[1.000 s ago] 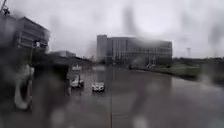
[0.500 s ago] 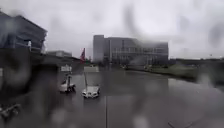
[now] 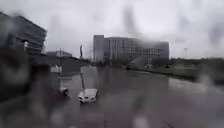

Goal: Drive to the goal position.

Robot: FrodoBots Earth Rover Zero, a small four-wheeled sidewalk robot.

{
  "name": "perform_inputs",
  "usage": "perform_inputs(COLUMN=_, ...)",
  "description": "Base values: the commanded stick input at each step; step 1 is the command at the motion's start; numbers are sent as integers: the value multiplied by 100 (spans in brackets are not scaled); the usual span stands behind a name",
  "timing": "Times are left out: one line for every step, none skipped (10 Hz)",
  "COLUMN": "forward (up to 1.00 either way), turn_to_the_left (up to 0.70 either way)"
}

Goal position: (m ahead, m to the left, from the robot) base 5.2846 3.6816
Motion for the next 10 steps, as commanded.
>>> perform_inputs(forward=0, turn_to_the_left=0)
perform_inputs(forward=0, turn_to_the_left=0)
perform_inputs(forward=0, turn_to_the_left=0)
perform_inputs(forward=0, turn_to_the_left=0)
perform_inputs(forward=0, turn_to_the_left=0)
perform_inputs(forward=0, turn_to_the_left=0)
perform_inputs(forward=0, turn_to_the_left=0)
perform_inputs(forward=61, turn_to_the_left=0)
perform_inputs(forward=100, turn_to_the_left=0)
perform_inputs(forward=100, turn_to_the_left=0)
